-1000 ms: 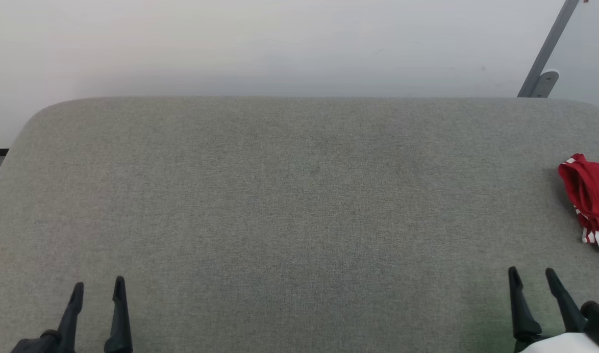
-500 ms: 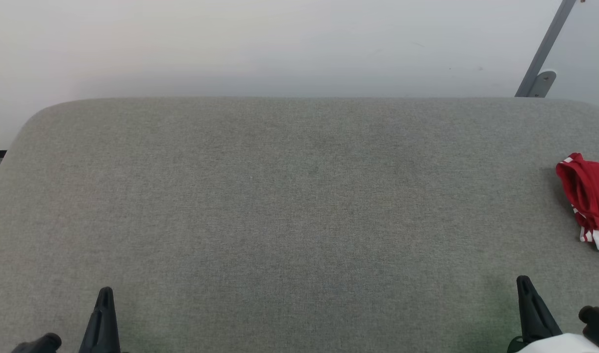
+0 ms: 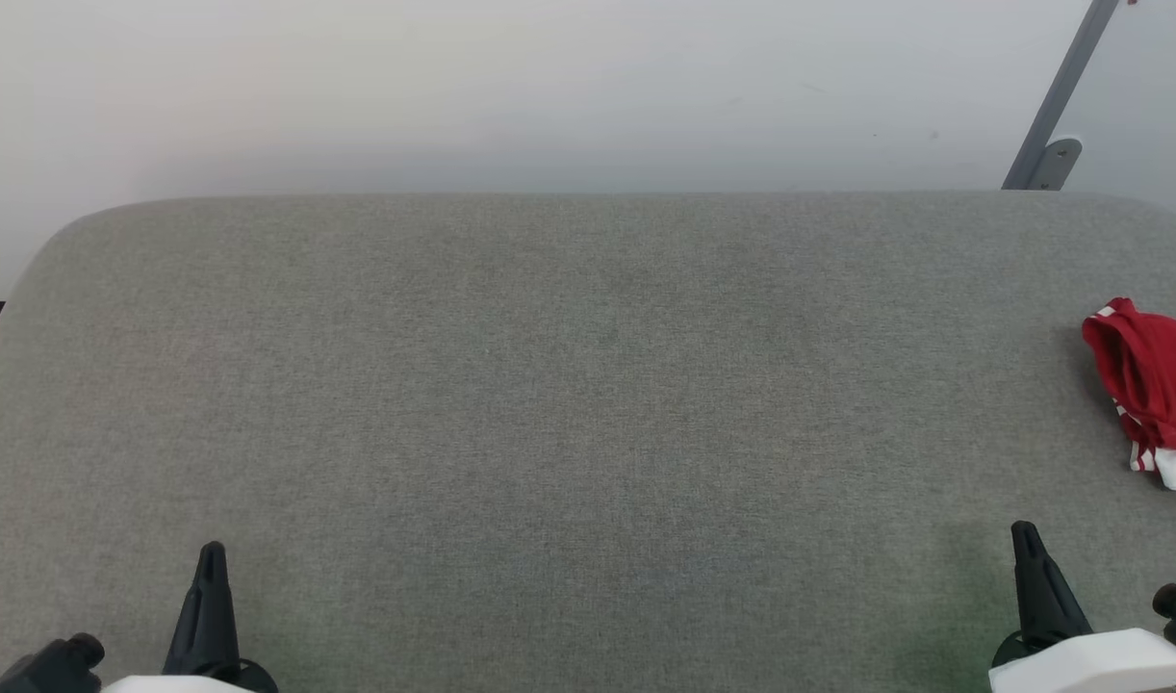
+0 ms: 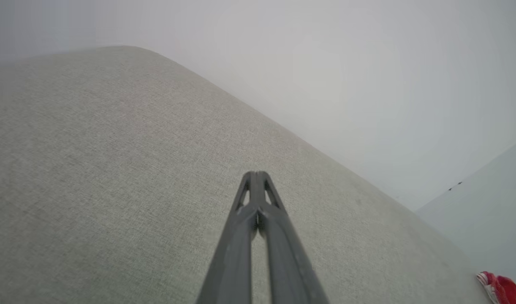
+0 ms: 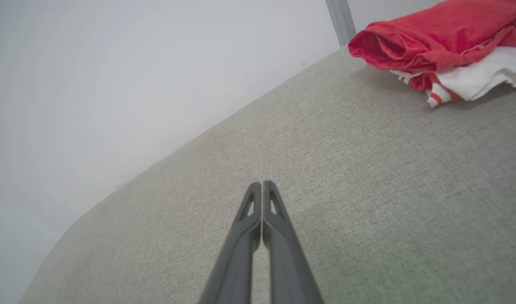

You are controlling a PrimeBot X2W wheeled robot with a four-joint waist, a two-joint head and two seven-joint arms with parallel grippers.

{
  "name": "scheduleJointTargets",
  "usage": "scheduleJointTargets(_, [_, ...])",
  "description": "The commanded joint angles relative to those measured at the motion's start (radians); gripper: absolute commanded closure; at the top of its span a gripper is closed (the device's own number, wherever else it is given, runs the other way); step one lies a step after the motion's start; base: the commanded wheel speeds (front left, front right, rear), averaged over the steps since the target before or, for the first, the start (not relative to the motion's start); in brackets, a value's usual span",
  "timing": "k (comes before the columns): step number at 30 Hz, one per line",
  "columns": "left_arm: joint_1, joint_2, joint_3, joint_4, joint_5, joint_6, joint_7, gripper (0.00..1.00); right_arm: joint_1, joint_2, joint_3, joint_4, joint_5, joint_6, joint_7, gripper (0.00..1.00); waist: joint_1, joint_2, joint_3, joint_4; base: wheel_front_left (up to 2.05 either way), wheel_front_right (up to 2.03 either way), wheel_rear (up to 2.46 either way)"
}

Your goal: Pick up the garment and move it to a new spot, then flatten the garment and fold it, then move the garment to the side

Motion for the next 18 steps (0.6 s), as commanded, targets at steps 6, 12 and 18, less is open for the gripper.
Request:
scheduleJointTargets(6, [-0.043,0.001,-0.001,-0.001,-0.111,-0.001,0.028,1.0,-0.036,0.005,-0.009,-0.02,0.103,0.0,0.029,1.0,0.0,-0.0001,-0.001,-0.004,0.0,0.0,0.0])
scheduleJointTargets(12, [-0.06,-0.003,-0.002,0.007,-0.191,-0.001,0.05,1.0,-0.049,0.012,-0.012,-0.021,0.179,0.0,0.052,1.0,0.0,-0.0001,-0.002,-0.008,0.0,0.0,0.0])
scheduleJointTargets(18, [-0.077,-0.007,-0.003,0.015,-0.267,-0.001,0.071,1.0,-0.059,0.019,-0.015,-0.023,0.251,0.0,0.073,1.0,0.0,-0.0001,-0.004,-0.012,0.0,0.0,0.0])
